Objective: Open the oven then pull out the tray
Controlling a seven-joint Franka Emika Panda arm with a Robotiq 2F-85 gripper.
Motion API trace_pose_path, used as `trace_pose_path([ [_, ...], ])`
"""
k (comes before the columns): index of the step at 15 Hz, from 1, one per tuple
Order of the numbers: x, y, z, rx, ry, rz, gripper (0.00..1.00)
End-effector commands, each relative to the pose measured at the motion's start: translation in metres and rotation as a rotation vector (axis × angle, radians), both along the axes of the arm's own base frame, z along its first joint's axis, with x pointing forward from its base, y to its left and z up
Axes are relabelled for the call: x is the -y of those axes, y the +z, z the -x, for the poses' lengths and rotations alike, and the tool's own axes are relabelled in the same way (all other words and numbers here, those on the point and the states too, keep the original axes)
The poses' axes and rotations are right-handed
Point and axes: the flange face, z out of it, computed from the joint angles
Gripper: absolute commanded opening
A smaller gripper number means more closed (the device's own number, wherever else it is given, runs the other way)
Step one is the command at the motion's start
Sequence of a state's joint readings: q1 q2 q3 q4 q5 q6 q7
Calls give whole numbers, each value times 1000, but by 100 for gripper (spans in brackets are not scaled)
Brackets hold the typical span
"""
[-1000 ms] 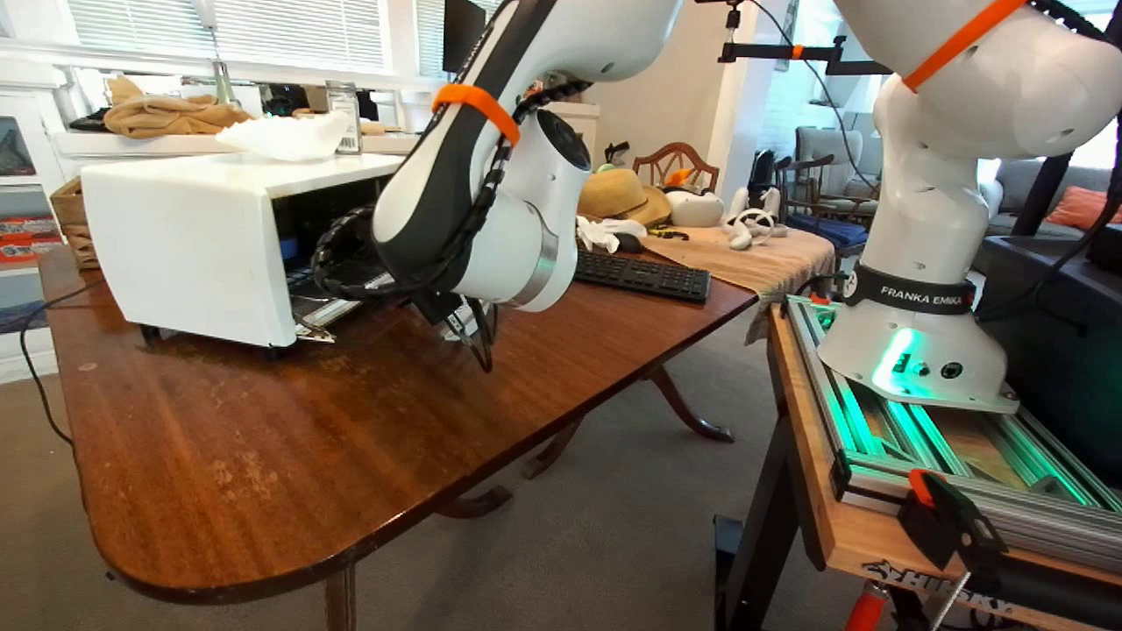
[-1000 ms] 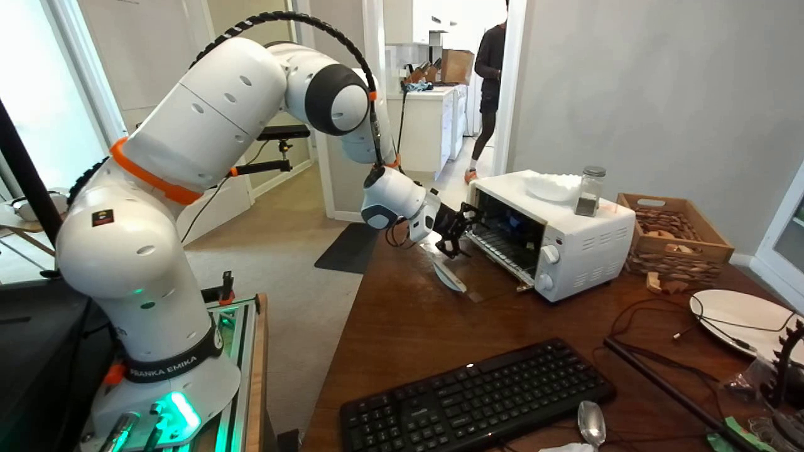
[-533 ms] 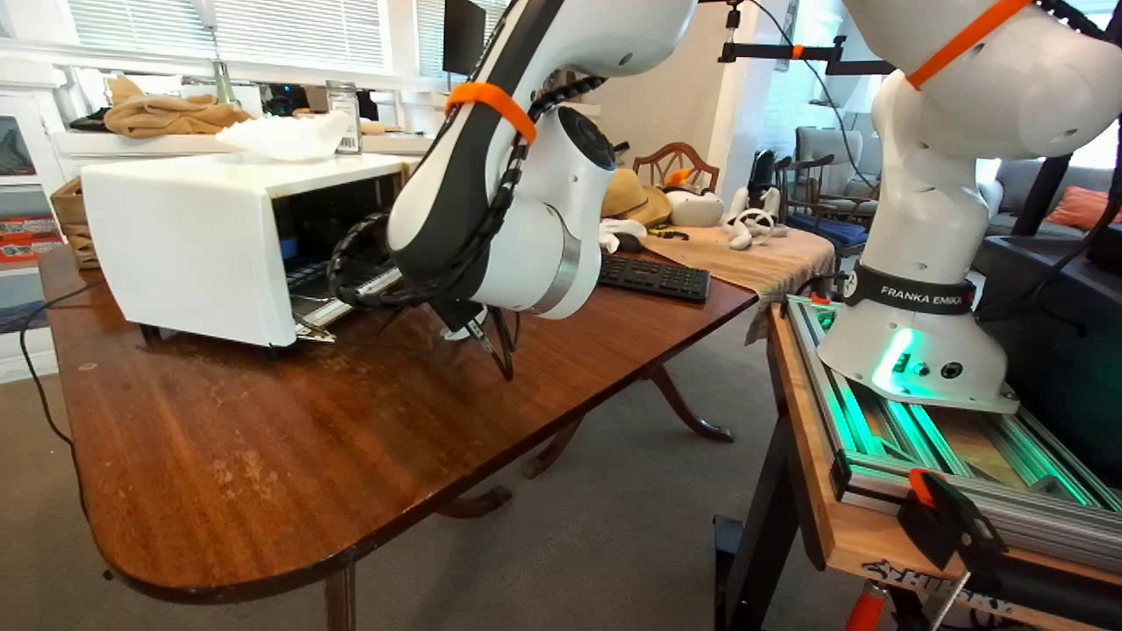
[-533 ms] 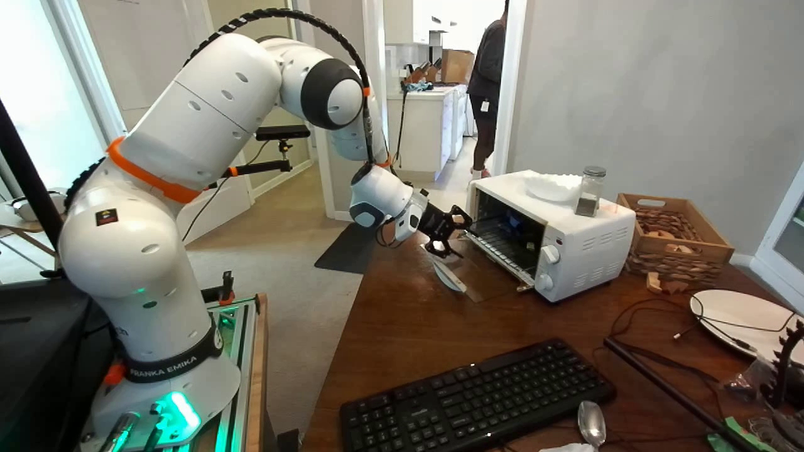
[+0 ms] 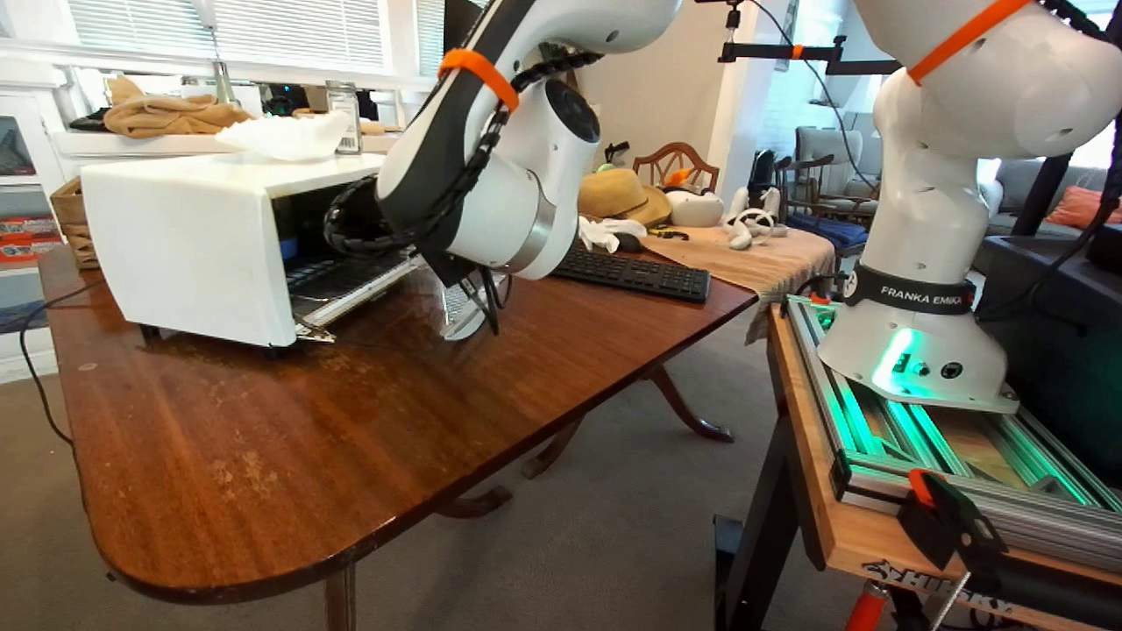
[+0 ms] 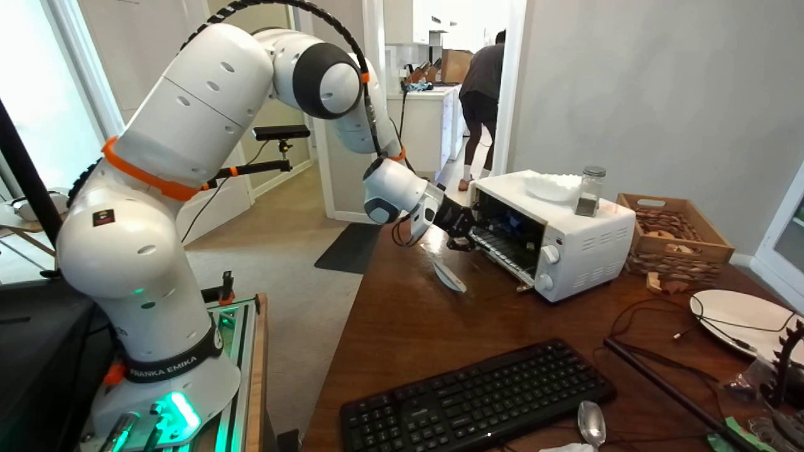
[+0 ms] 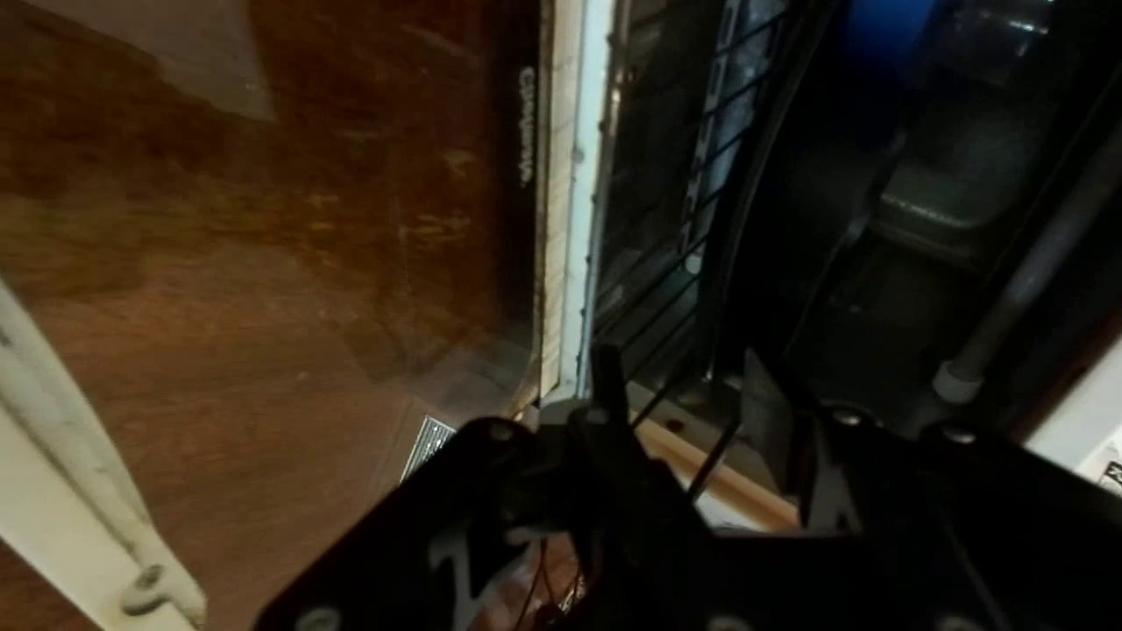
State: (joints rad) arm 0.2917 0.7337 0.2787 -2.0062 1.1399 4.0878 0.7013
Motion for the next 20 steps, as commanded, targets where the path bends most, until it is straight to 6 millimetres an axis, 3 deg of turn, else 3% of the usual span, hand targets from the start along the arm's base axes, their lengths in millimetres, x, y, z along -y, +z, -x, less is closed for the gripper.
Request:
trace_pose_path([
  [1, 11, 10, -23, -8, 26, -7, 41],
  [11, 25, -2, -76, -82, 112, -95, 41],
  [13, 24, -2, -83, -86, 124, -100, 35],
  [14, 24, -3, -86, -88, 130, -105, 25],
  [16, 24, -8, -87, -99, 136, -107, 20],
  [17, 24, -9, -88, -103, 138, -110, 5],
  [18, 23, -13, -87, -110, 140, -114, 0],
  [20, 25, -13, -88, -110, 133, -119, 5],
])
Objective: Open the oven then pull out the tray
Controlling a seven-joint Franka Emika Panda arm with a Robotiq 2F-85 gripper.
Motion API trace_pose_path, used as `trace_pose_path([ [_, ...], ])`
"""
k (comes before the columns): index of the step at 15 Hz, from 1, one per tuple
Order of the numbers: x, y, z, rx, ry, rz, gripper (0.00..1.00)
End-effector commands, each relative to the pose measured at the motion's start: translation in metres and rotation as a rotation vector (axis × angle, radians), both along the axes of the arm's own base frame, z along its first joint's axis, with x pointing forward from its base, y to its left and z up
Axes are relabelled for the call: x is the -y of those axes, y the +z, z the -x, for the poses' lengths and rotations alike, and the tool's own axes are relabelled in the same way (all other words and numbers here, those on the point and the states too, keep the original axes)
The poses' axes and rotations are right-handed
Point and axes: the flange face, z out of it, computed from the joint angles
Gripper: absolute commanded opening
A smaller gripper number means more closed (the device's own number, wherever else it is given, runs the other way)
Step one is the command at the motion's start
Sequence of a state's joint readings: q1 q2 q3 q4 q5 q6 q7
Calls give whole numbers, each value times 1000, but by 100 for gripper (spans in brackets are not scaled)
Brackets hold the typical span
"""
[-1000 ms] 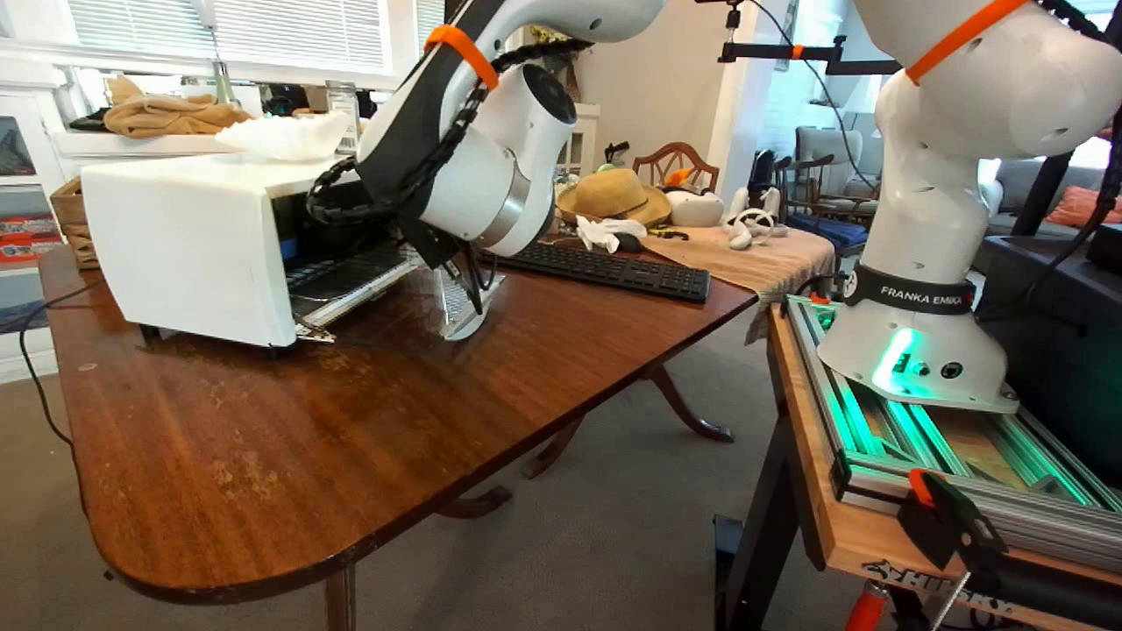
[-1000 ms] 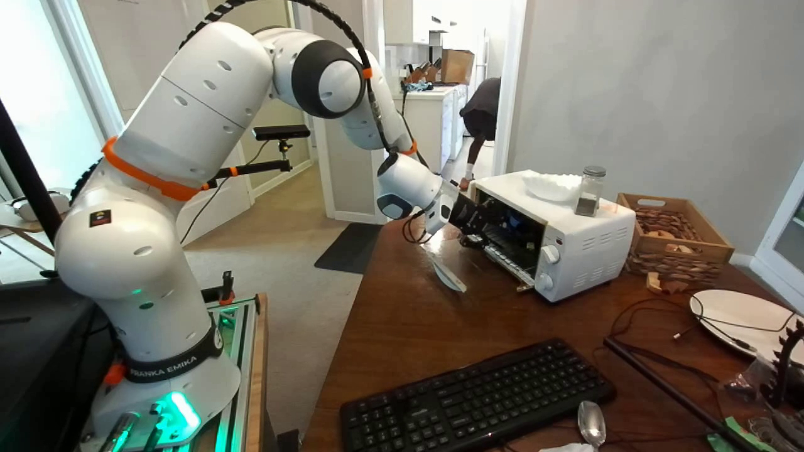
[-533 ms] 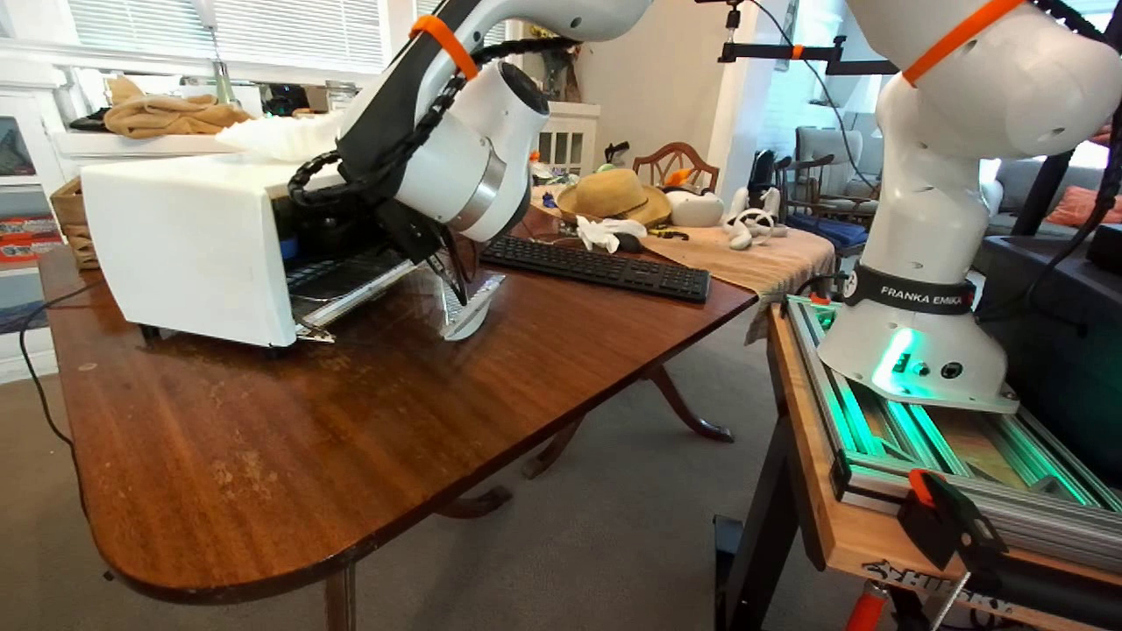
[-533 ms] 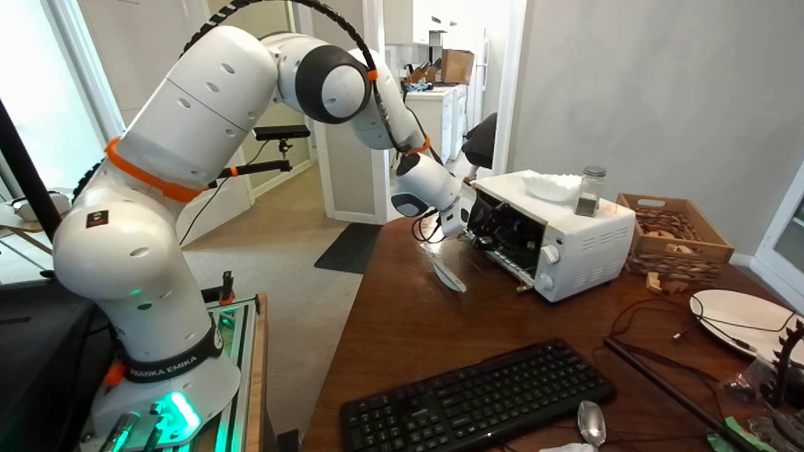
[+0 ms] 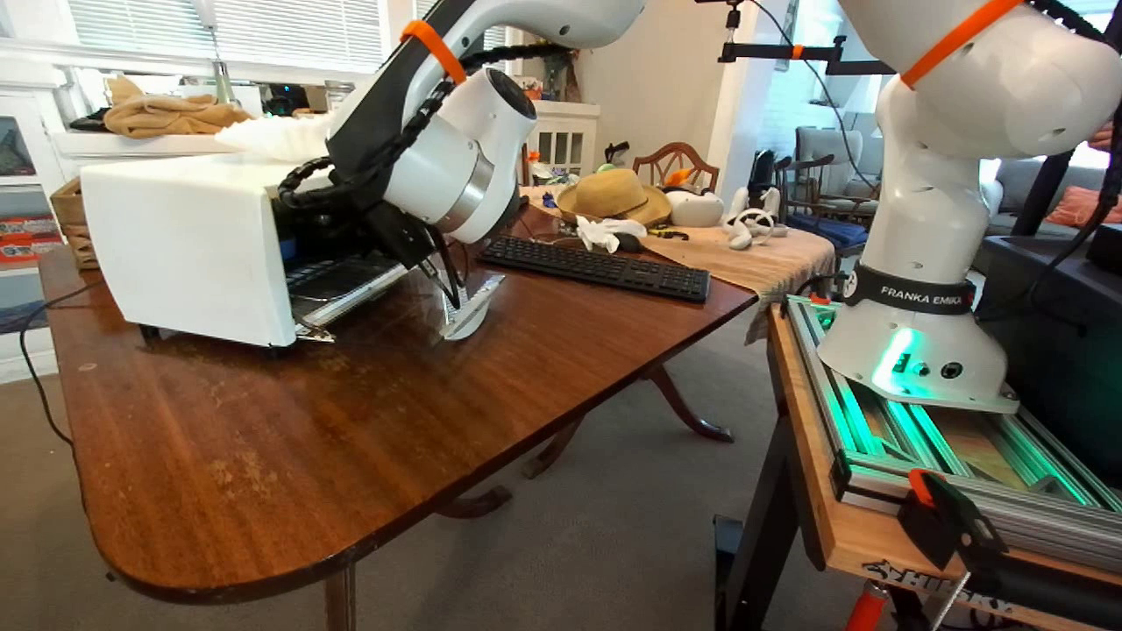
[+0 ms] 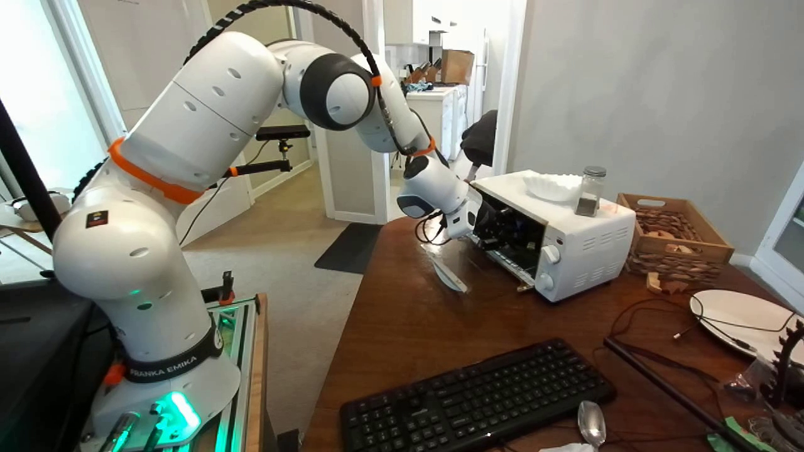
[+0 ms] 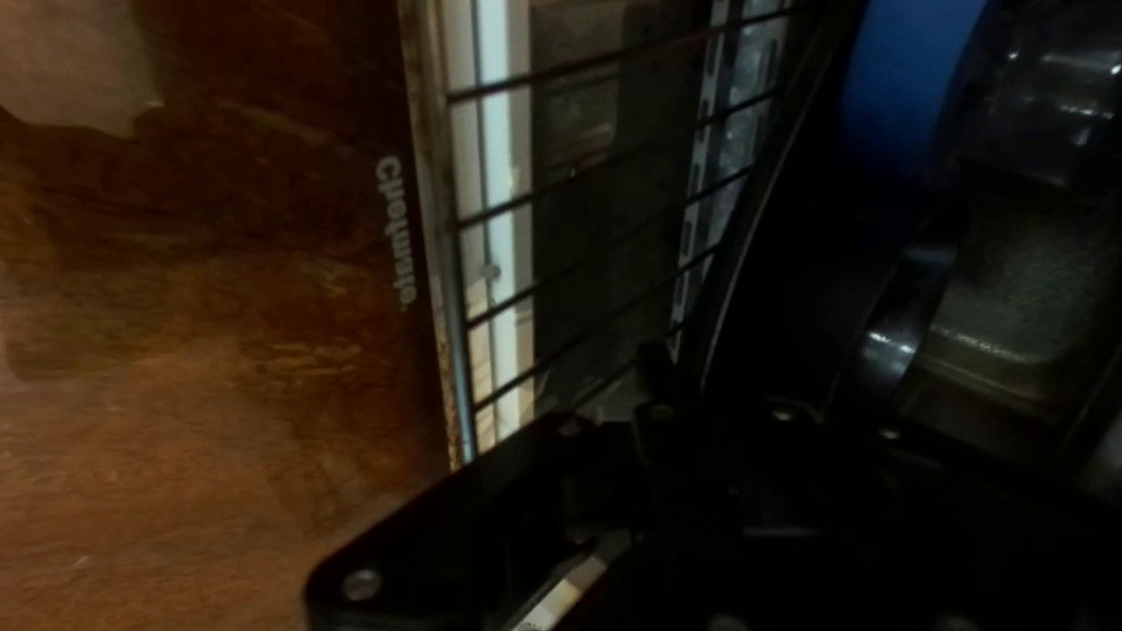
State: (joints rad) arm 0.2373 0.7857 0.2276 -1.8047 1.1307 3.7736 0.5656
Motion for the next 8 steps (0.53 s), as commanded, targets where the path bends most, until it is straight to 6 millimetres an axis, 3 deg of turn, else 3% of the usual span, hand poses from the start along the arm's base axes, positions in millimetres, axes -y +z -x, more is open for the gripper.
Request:
trace_pose_path([
  [1, 0, -7, -9, -12, 14, -13, 13],
  [3, 0, -8, -8, -13, 12, -12, 3],
  [8, -16, -7, 1, -4, -1, -3, 3],
])
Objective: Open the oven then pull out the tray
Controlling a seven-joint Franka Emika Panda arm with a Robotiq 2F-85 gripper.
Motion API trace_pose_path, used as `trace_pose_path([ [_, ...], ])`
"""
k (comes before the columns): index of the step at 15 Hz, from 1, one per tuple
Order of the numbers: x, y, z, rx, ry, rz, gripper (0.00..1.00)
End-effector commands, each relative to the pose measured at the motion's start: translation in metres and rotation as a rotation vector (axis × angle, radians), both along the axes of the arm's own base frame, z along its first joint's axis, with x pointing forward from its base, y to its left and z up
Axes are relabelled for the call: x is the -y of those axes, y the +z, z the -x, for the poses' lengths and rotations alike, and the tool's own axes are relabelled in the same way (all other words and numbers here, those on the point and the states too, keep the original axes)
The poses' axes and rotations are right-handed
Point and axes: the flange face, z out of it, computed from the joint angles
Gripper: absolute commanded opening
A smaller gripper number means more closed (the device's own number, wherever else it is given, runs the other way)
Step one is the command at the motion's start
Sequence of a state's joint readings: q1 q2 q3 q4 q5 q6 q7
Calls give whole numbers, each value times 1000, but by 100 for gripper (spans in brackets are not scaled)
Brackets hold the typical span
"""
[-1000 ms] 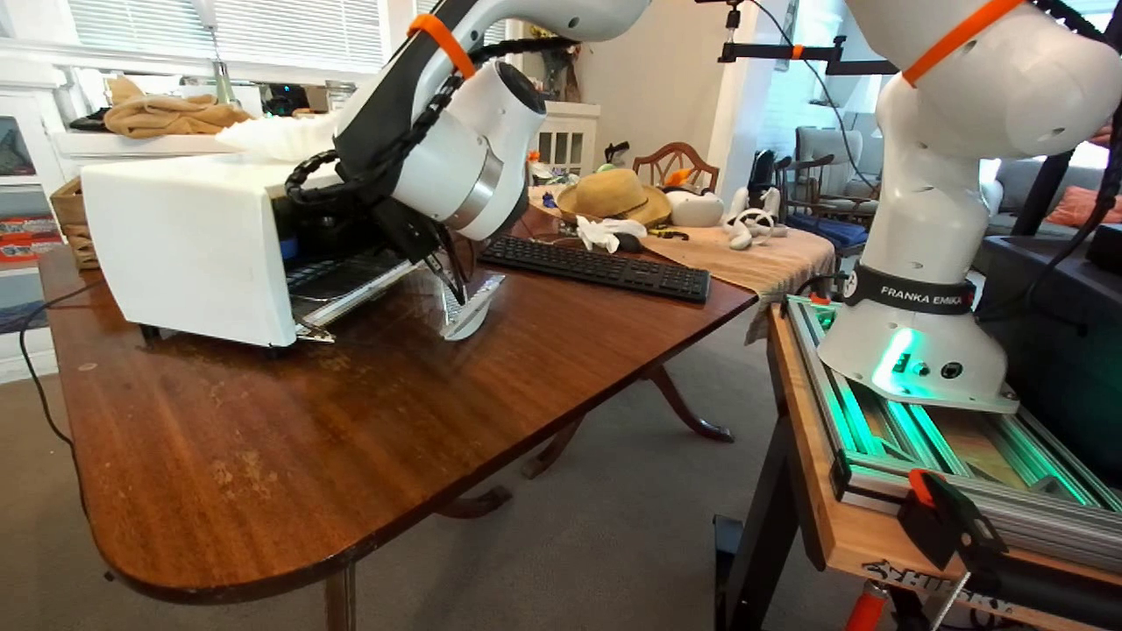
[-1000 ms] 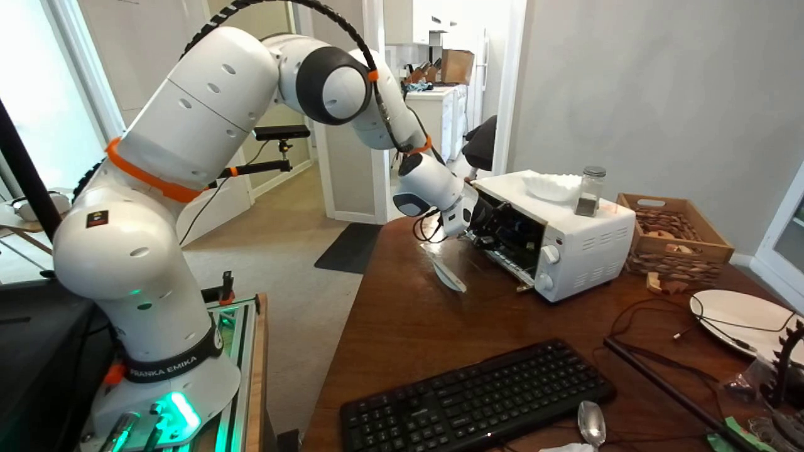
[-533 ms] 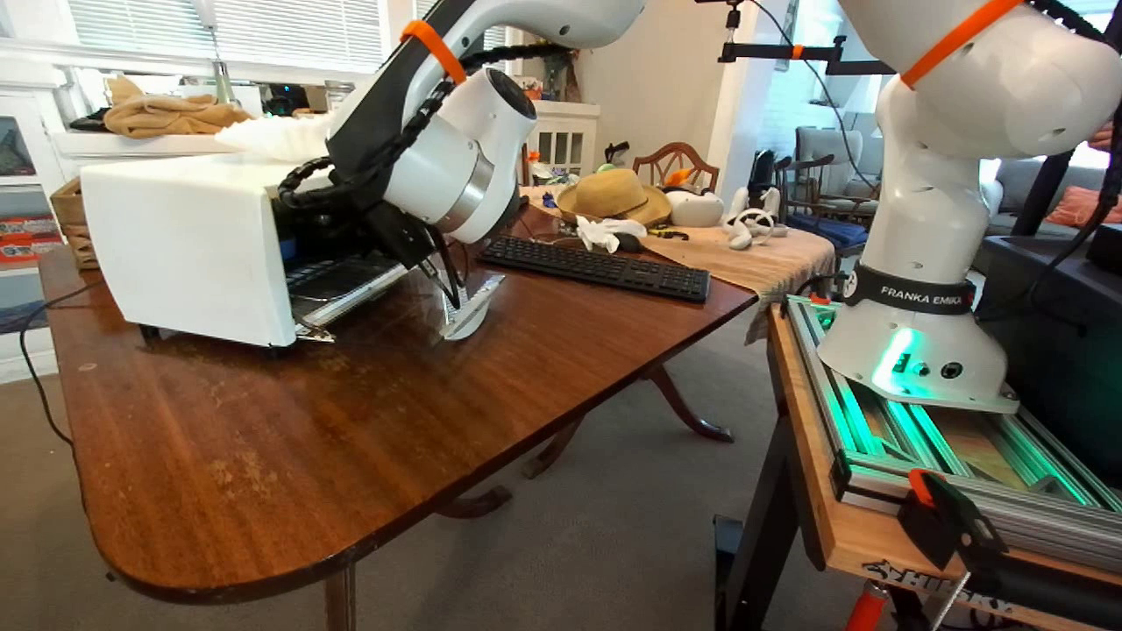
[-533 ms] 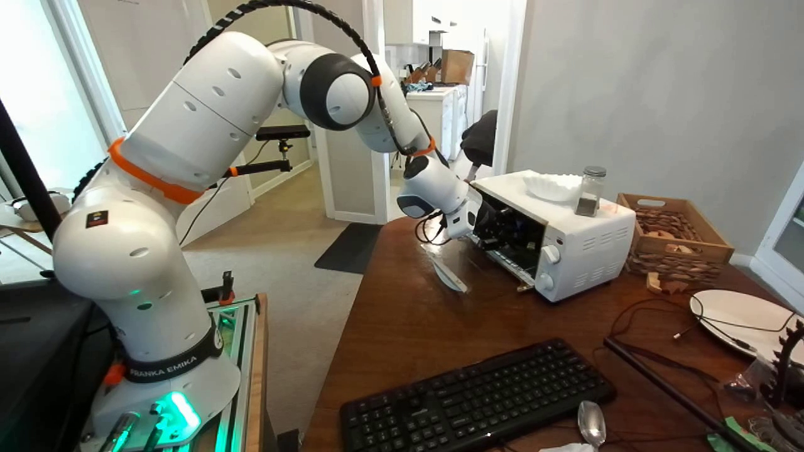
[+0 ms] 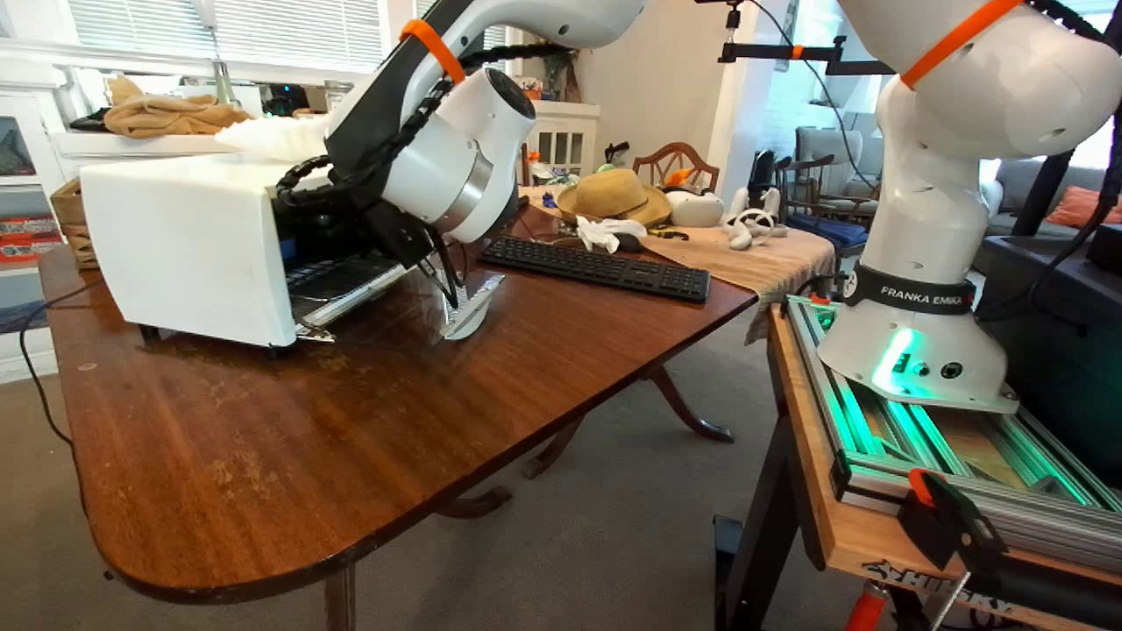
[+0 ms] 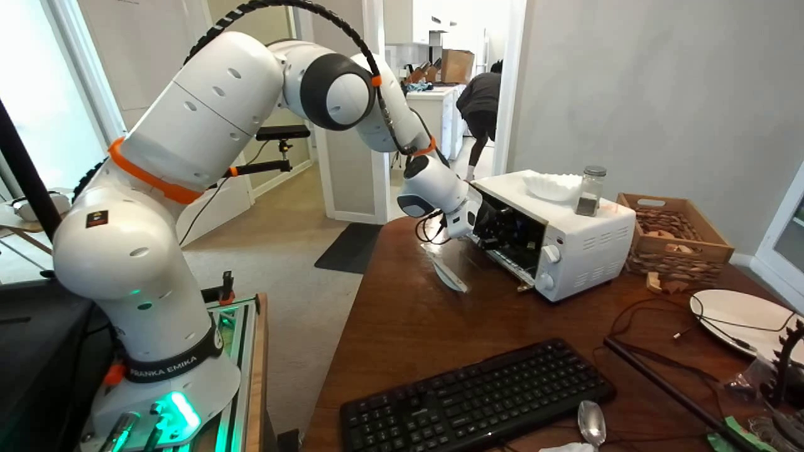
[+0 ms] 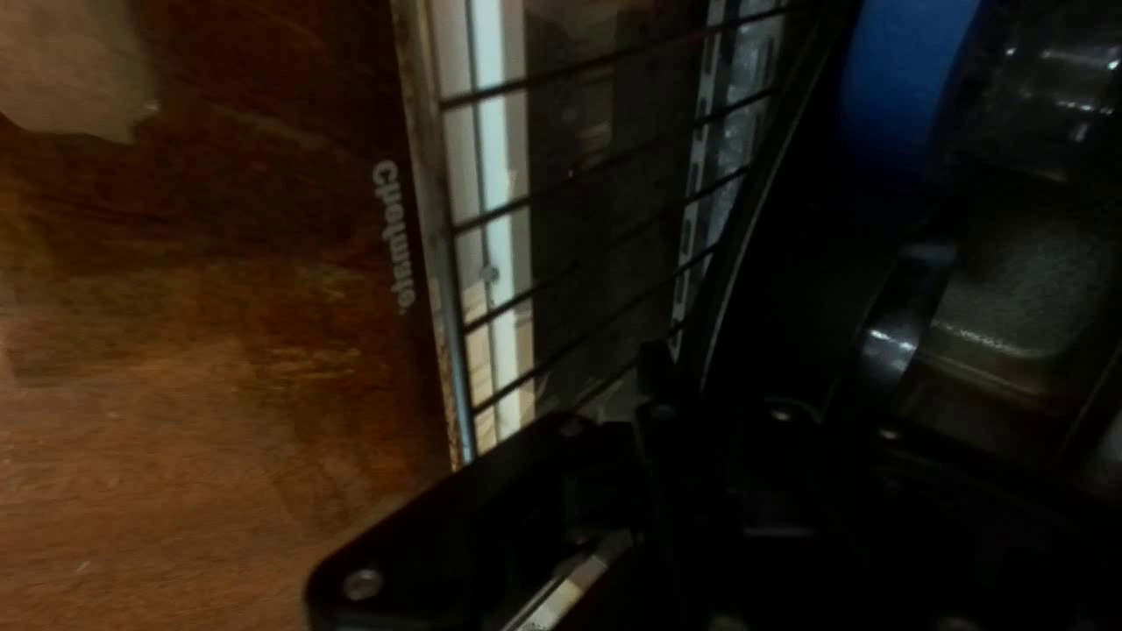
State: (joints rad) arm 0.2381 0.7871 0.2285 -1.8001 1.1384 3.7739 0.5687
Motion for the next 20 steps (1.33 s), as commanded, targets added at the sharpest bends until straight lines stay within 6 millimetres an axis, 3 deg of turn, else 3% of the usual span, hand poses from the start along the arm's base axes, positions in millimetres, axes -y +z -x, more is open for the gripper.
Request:
trace_pose_path([
  [1, -20, -8, 3, 0, 4, 3, 3],
  [9, -77, -14, 24, 31, -106, -27, 3],
  [20, -108, -29, 71, 58, -277, -98, 3],
])
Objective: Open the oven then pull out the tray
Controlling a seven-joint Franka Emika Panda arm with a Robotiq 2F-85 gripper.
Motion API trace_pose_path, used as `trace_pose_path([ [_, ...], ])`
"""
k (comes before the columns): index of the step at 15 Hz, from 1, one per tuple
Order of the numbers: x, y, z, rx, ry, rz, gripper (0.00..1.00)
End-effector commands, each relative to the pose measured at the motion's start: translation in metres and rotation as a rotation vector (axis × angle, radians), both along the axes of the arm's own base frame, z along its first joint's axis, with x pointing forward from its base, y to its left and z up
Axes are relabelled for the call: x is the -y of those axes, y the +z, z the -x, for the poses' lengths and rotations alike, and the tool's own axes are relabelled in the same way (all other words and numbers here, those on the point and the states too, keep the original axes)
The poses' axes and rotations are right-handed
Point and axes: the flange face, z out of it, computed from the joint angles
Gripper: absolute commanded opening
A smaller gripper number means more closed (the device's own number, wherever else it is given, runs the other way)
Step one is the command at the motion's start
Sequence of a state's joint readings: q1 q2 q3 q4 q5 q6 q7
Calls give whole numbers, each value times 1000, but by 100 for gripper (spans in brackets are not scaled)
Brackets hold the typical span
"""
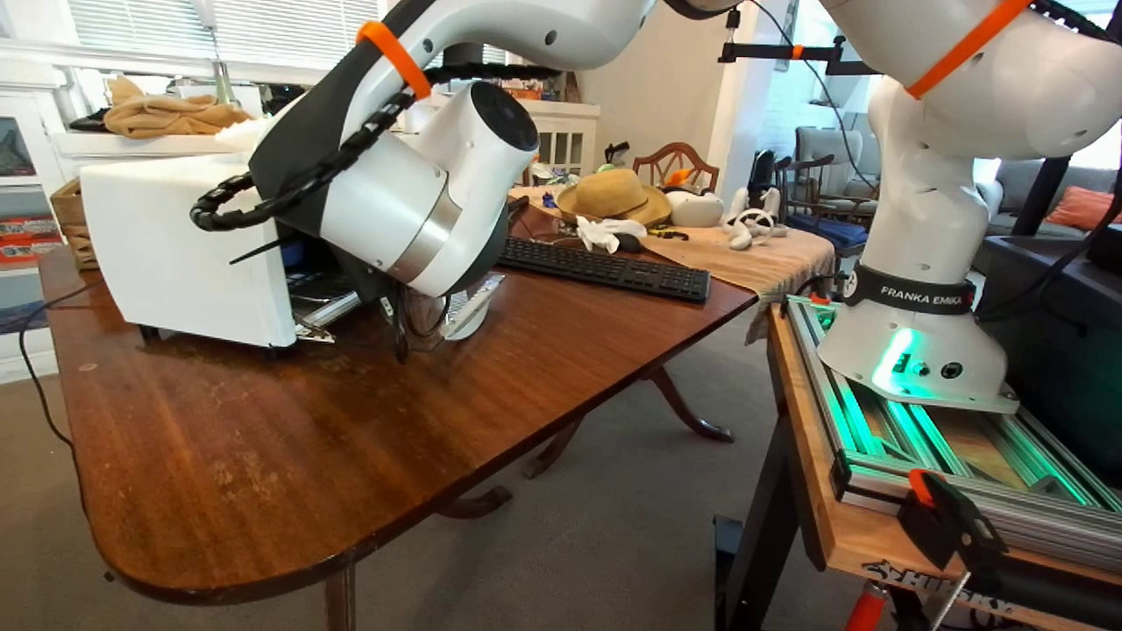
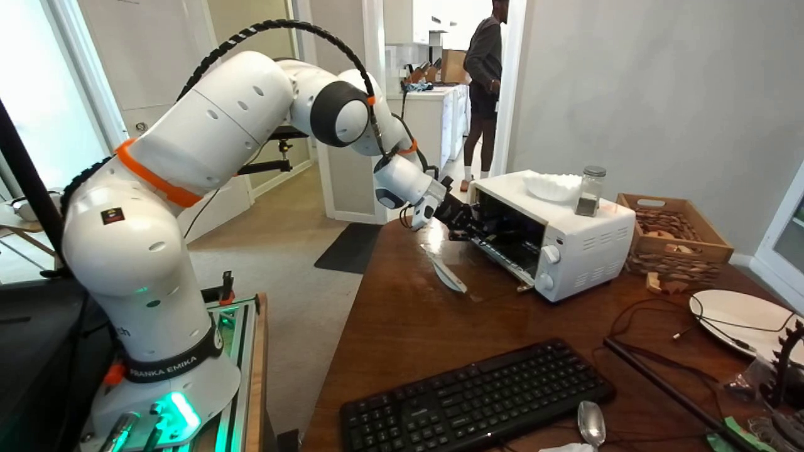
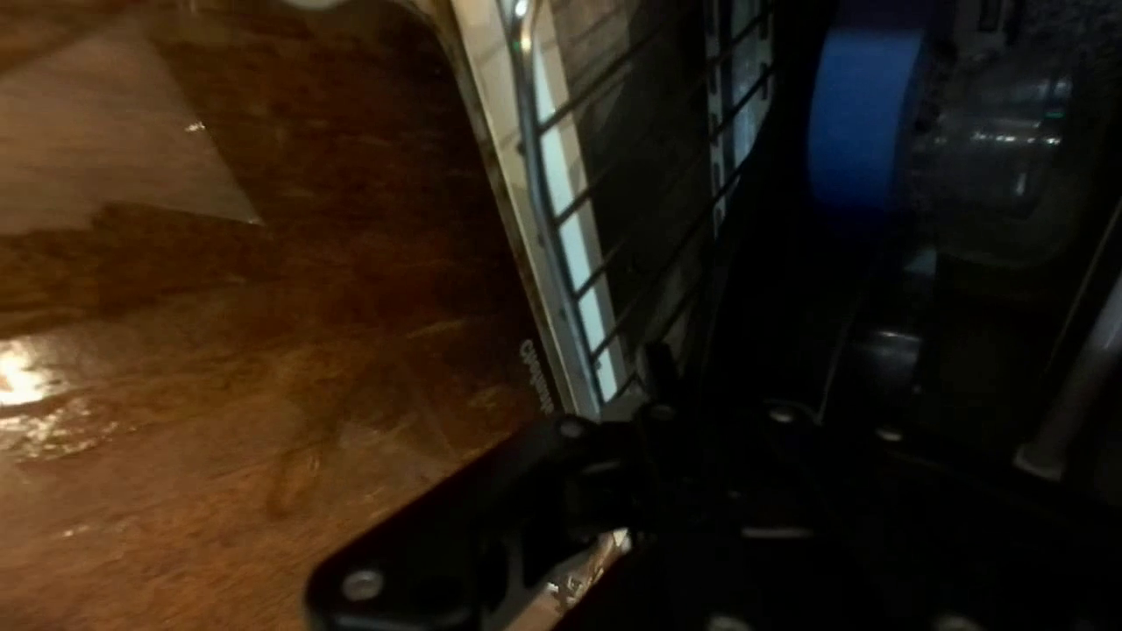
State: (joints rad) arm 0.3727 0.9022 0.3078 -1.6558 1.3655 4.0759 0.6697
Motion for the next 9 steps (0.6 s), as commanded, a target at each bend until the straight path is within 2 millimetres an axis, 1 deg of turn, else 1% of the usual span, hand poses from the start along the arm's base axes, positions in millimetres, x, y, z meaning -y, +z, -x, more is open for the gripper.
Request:
trace_pose_path([
  [1, -24, -21, 28, -28, -28, -32, 3],
  [4, -27, -29, 44, 0, -70, -57, 3],
  [9, -22, -41, 67, 37, -147, -129, 3],
])
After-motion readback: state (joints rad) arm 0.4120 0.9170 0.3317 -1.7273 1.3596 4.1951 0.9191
